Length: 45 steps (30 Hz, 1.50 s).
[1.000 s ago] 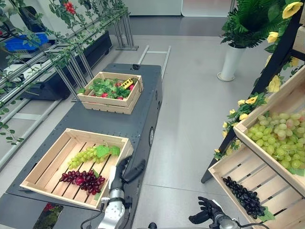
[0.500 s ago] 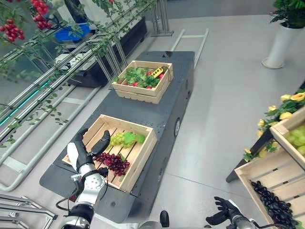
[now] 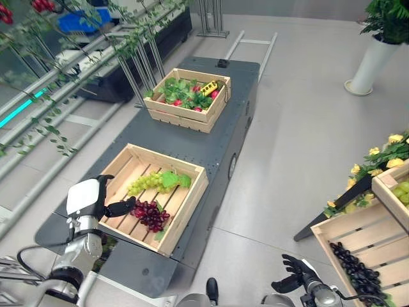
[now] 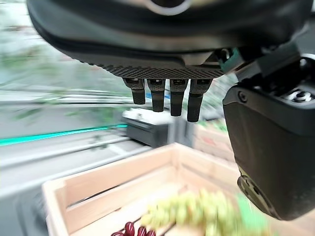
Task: Pick up the fruits from the basket on one side to the basket on the other side
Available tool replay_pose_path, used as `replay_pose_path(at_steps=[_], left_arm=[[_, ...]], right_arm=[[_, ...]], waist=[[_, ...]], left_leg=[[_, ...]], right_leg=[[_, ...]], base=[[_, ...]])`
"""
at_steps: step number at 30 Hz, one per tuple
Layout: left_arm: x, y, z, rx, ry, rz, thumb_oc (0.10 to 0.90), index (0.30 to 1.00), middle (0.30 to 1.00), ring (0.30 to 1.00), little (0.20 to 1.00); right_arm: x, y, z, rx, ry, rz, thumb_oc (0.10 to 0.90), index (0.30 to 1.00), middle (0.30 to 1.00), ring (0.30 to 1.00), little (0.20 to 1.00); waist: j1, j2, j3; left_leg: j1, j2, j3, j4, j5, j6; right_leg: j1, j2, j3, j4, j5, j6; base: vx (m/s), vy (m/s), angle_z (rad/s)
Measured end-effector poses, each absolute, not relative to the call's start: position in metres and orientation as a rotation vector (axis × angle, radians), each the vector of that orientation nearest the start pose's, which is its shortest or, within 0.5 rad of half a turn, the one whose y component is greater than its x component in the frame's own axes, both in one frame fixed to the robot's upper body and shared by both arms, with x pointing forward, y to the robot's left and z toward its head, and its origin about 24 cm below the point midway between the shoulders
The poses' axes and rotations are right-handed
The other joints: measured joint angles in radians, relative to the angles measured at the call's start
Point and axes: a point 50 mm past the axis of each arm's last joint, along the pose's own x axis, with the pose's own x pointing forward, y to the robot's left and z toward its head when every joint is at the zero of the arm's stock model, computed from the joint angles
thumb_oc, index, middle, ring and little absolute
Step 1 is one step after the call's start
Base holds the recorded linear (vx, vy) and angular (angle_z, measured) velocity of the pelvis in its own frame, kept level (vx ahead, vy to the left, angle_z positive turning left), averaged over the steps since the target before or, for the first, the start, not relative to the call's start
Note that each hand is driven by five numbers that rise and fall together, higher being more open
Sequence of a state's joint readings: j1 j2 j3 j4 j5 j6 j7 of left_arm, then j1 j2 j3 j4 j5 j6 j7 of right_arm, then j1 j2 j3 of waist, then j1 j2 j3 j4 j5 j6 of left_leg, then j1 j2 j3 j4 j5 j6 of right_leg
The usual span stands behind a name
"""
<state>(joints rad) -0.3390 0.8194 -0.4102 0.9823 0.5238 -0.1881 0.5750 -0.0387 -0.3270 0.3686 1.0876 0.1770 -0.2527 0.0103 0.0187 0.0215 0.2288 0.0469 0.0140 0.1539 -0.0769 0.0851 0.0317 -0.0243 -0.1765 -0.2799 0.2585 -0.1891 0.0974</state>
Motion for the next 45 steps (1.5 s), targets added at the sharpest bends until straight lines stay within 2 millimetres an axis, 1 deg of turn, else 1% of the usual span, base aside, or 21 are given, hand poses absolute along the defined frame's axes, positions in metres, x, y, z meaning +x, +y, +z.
replay_pose_path(at_steps=[1, 2, 3, 4, 5, 7, 8, 9, 10, 13, 16, 20, 24, 28, 30, 33, 36, 37, 39, 41, 45], left_arm=[[0.27, 0.36, 0.038, 1.607, 0.19, 0.21, 0.8, 0.9, 0.9, 0.9, 0.9], [0.276, 0.359, 0.042, 1.632, 0.186, 0.191, 0.8, 0.9, 0.9, 0.9, 0.9], [0.277, 0.358, 0.042, 1.636, 0.186, 0.188, 0.8, 0.9, 0.9, 0.9, 0.9], [0.28, 0.352, 0.042, 1.66, 0.173, 0.165, 0.8, 0.9, 0.9, 0.9, 0.9], [0.285, 0.348, 0.043, 1.688, 0.153, 0.132, 0.8, 0.9, 0.9, 0.9, 0.9], [0.29, 0.343, 0.045, 1.717, 0.132, 0.106, 0.8, 0.9, 0.9, 0.9, 0.9], [0.293, 0.342, 0.047, 1.748, 0.121, 0.089, 0.8, 0.9, 0.9, 0.9, 0.9], [0.295, 0.341, 0.048, 1.766, 0.113, 0.083, 0.8, 0.9, 0.9, 0.9, 0.9], [0.297, 0.341, 0.05, 1.782, 0.107, 0.08, 0.8, 0.9, 0.9, 0.9, 0.9], [0.308, 0.337, 0.06, 1.864, 0.081, 0.063, 0.8, 0.9, 0.9, 0.9, 0.9], [0.32, 0.335, 0.076, 1.959, 0.049, 0.044, 0.8, 0.9, 0.9, 0.9, 0.9], [0.331, 0.333, 0.091, 2.033, 0.036, 0.033, 0.8, 0.9, 0.9, 0.9, 0.9], [0.331, 0.334, 0.091, 2.062, 0.051, 0.016, 0.8, 0.9, 0.9, 0.9, 0.9], [0.337, 0.333, 0.103, 2.09, 0.025, 0.046, 0.8, 0.9, 0.9, 0.9, 0.9], [0.341, 0.334, 0.112, 2.127, 0.026, 0.066, 0.8, 0.9, 0.9, 0.9, 0.9], [0.34, 0.337, 0.113, 2.15, 0.051, 0.069, 0.8, 0.9, 0.9, 0.9, 0.9], [0.344, 0.337, 0.122, 2.174, 0.051, 0.107, 0.8, 0.9, 0.9, 0.9, 0.9], [0.343, 0.341, 0.127, 2.19, 0.069, 0.124, 0.8, 0.9, 0.9, 0.9, 0.9], [0.345, 0.345, 0.135, 2.222, 0.094, 0.157, 0.8, 0.9, 0.9, 0.9, 0.9], [0.344, 0.349, 0.145, 2.265, 0.097, 0.191, 0.8, 0.9, 0.9, 0.9, 0.9], [0.344, 0.348, 0.154, 2.311, 0.052, 0.204, 0.8, 0.9, 0.9, 0.9, 0.9]], right_arm=[[0.161, -0.222, -0.129, -0.318, 0.807, 0.126, 0.8, 0.9, 0.9, 0.9, 0.9], [0.172, -0.222, -0.125, -0.326, 0.783, 0.13, 0.8, 0.9, 0.9, 0.9, 0.9], [0.177, -0.222, -0.123, -0.33, 0.769, 0.128, 0.8, 0.9, 0.9, 0.9, 0.9], [0.188, -0.227, -0.116, -0.349, 0.739, 0.124, 0.8, 0.9, 0.9, 0.9, 0.9], [0.199, -0.232, -0.109, -0.369, 0.716, 0.115, 0.8, 0.9, 0.9, 0.9, 0.9], [0.209, -0.237, -0.102, -0.384, 0.696, 0.104, 0.8, 0.9, 0.9, 0.9, 0.9], [0.216, -0.242, -0.098, -0.37, 0.688, 0.076, 0.8, 0.9, 0.9, 0.9, 0.9], [0.219, -0.245, -0.096, -0.364, 0.691, 0.059, 0.8, 0.9, 0.9, 0.9, 0.9], [0.22, -0.246, -0.096, -0.357, 0.69, 0.05, 0.8, 0.9, 0.9, 0.9, 0.9], [0.226, -0.25, -0.091, -0.365, 0.675, 0.041, 0.8, 0.9, 0.9, 0.9, 0.9], [0.234, -0.255, -0.084, -0.381, 0.653, 0.034, 0.8, 0.9, 0.9, 0.9, 0.9], [0.243, -0.254, -0.077, -0.389, 0.625, 0.036, 0.8, 0.9, 0.9, 0.9, 0.9], [0.244, -0.253, -0.077, -0.393, 0.623, 0.044, 0.8, 0.9, 0.9, 0.9, 0.9], [0.248, -0.25, -0.074, -0.405, 0.603, 0.063, 0.8, 0.9, 0.9, 0.9, 0.9], [0.256, -0.248, -0.068, -0.407, 0.574, 0.069, 0.8, 0.9, 0.9, 0.9, 0.9], [0.259, -0.247, -0.065, -0.407, 0.561, 0.074, 0.8, 0.9, 0.9, 0.9, 0.9], [0.259, -0.248, -0.065, -0.41, 0.561, 0.073, 0.8, 0.9, 0.9, 0.9, 0.9], [0.26, -0.247, -0.064, -0.409, 0.551, 0.077, 0.8, 0.9, 0.9, 0.9, 0.9], [0.261, -0.247, -0.062, -0.411, 0.543, 0.082, 0.8, 0.9, 0.9, 0.9, 0.9], [0.261, -0.248, -0.062, -0.398, 0.542, 0.081, 0.8, 0.9, 0.9, 0.9, 0.9], [0.259, -0.248, -0.063, -0.374, 0.545, 0.076, 0.8, 0.9, 0.9, 0.9, 0.9]], waist=[[-0.007, -0.016, 0.016], [-0.017, -0.022, 0.017], [-0.019, -0.006, 0.027], [-0.033, 0.002, 0.049], [-0.039, 0.023, 0.081], [-0.038, 0.039, 0.113], [-0.033, 0.053, 0.136], [-0.034, 0.054, 0.15], [-0.028, 0.053, 0.159], [-0.03, 0.031, 0.184], [-0.03, 0.006, 0.236], [-0.033, -0.008, 0.269], [-0.03, -0.01, 0.272], [-0.029, -0.009, 0.273], [-0.03, -0.012, 0.277], [-0.03, -0.018, 0.285], [-0.029, -0.026, 0.289], [-0.029, -0.034, 0.293], [-0.029, -0.038, 0.295], [-0.027, -0.049, 0.3], [-0.024, -0.05, 0.3]], left_leg=[[-0.043, 0.002, -0.011, 0.016, 0.012, -0.009], [-0.082, 0.01, -0.012, 0.036, 0.016, -0.014], [-0.094, 0.015, -0.01, 0.042, 0.019, -0.015], [-0.12, 0.018, -0.01, 0.072, 0.019, -0.017], [-0.13, 0.023, -0.005, 0.08, 0.019, -0.016], [-0.142, 0.026, -0.001, 0.098, 0.018, -0.018], [-0.159, 0.027, -0.002, 0.112, 0.014, -0.022], [-0.168, 0.031, 0.002, 0.122, 0.012, -0.026], [-0.173, 0.032, 0.005, 0.134, 0.008, -0.028], [-0.219, 0.034, 0.018, 0.185, -0.005, -0.031], [-0.283, 0.04, 0.018, 0.29, -0.044, -0.035], [-0.372, 0.055, 0.017, 0.396, -0.077, -0.033], [-0.41, 0.057, 0.017, 0.449, -0.094, -0.033], [-0.472, 0.063, 0.015, 0.523, -0.119, -0.027], [-0.527, 0.068, 0.015, 0.587, -0.141, -0.02], [-0.559, 0.073, 0.014, 0.629, -0.153, -0.018], [-0.586, 0.08, 0.014, 0.67, -0.169, -0.014], [-0.592, 0.081, 0.015, 0.679, -0.174, -0.012], [-0.614, 0.09, 0.011, 0.702, -0.181, -0.012], [-0.629, 0.092, 0.007, 0.73, -0.193, -0.014], [-0.653, 0.093, -0.016, 0.77, -0.212, -0.016]], right_leg=[[-0.02, 0.012, 0.004, -0.025, 0.022, 0.018], [-0.036, 0.024, 0.006, -0.041, 0.044, 0.013], [-0.043, 0.033, 0.004, -0.044, 0.048, 0.01], [-0.05, 0.037, 0.005, -0.043, 0.052, 0.008], [-0.06, 0.037, 0.003, -0.03, 0.049, 0.003], [-0.076, 0.037, 0.008, -0.007, 0.044, -0.004], [-0.095, 0.035, 0.009, 0.017, 0.038, -0.012], [-0.111, 0.034, 0.01, 0.036, 0.032, -0.018], [-0.12, 0.032, 0.011, 0.052, 0.025, -0.022], [-0.175, 0.017, 0.011, 0.133, -0.011, -0.032], [-0.226, 0.004, 0.018, 0.214, -0.038, -0.043], [-0.294, 0.001, 0.021, 0.277, -0.051, -0.052], [-0.325, -0.008, 0.02, 0.317, -0.063, -0.056], [-0.374, -0.019, 0.021, 0.382, -0.089, -0.066], [-0.423, -0.026, 0.028, 0.435, -0.104, -0.07], [-0.45, -0.031, 0.029, 0.47, -0.116, -0.072], [-0.465, -0.036, 0.023, 0.501, -0.129, -0.073], [-0.472, -0.038, 0.025, 0.511, -0.132, -0.074], [-0.482, -0.035, 0.017, 0.52, -0.136, -0.075], [-0.491, -0.038, 0.016, 0.542, -0.146, -0.076], [-0.493, -0.041, 0.0, 0.568, -0.165, -0.077]], base=[[-0.15, -0.046, 0.31], [-0.13, -0.021, 0.23], [-0.13, -0.008, 0.19], [-0.07, 0.018, 0.19], [-0.05, 0.028, 0.18], [-0.02, 0.049, 0.01], [-0.04, 0.083, -0.05], [-0.07, 0.098, -0.08], [-0.06, 0.078, -0.03], [-0.02, 0.083, 0.07], [-0.07, 0.082, -0.02], [-0.07, 0.087, -0.01], [-0.06, 0.085, 0.05], [-0.07, 0.101, 0.04], [-0.03, 0.097, 0.02], [-0.02, 0.09, 0.04], [0.0, 0.056, 0.06], [0.01, 0.033, 0.01], [0.01, 0.008, 0.03], [0.03, 0.012, 0.04], [0.04, 0.017, 0.12]])
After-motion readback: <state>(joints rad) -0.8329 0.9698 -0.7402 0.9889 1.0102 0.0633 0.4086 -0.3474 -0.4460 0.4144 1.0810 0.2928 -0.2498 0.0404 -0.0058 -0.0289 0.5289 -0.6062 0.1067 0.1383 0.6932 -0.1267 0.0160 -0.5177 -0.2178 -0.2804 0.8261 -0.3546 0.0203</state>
